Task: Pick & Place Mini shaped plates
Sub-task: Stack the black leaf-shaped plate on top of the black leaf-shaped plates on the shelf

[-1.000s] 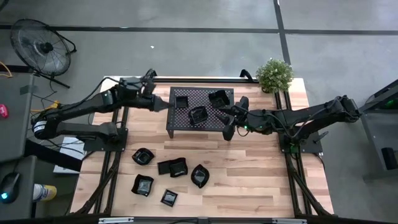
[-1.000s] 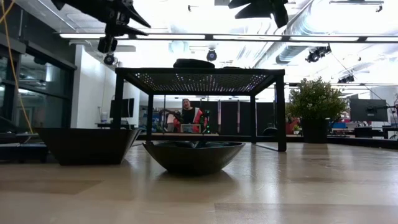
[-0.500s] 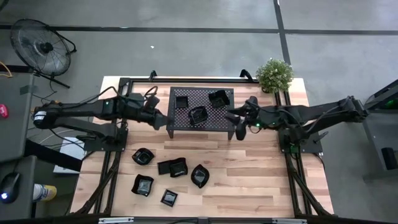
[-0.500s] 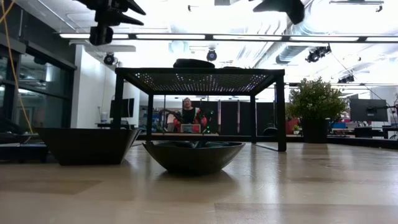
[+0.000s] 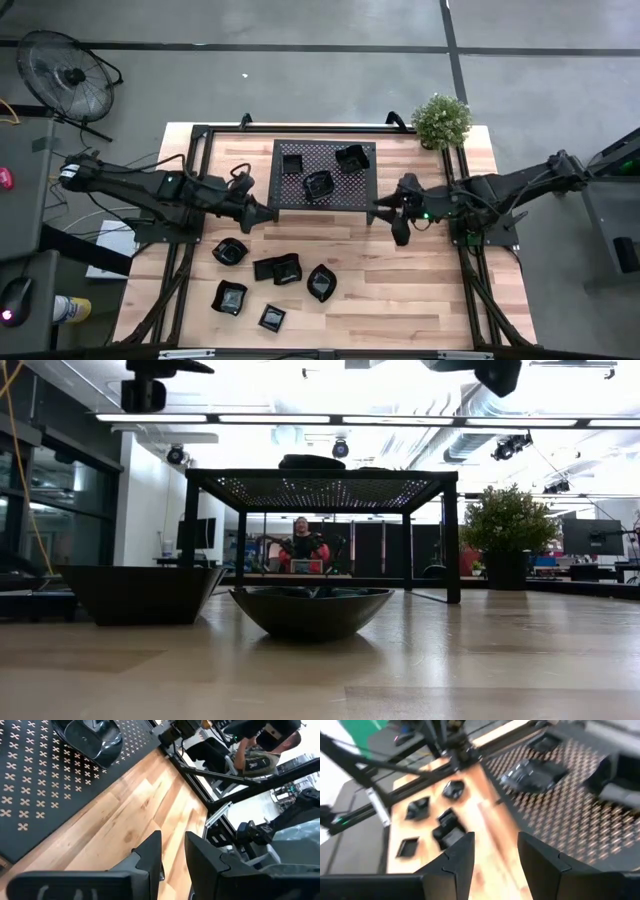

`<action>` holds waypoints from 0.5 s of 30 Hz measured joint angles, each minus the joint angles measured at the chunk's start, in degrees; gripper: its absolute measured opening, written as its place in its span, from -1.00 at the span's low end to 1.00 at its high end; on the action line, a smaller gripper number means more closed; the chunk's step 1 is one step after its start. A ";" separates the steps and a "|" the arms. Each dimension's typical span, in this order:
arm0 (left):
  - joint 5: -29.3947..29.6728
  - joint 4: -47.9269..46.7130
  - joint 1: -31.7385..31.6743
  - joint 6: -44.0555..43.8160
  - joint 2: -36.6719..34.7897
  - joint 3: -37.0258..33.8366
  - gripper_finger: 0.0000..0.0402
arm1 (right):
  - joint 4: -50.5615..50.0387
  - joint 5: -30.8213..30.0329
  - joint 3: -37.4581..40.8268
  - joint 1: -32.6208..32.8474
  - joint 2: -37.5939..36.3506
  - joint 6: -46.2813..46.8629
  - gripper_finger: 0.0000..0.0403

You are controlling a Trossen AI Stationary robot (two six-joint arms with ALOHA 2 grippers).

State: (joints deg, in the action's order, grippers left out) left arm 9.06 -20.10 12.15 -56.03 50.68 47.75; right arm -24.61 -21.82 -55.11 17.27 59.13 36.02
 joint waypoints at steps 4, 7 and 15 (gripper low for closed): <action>2.35 -0.20 2.54 0.03 0.00 0.00 -0.59 | -0.04 0.49 0.00 3.63 0.25 3.00 -0.28; 3.44 -0.56 3.78 0.43 0.00 0.00 -0.59 | -0.04 0.38 0.00 6.25 0.84 6.12 -0.28; 2.08 -1.11 4.43 4.22 0.00 0.00 -0.59 | 1.94 -0.23 0.00 12.06 7.01 17.72 -0.28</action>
State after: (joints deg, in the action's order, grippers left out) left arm 11.14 -21.21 16.58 -51.81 50.68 47.75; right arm -22.66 -22.05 -55.11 29.33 66.15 53.73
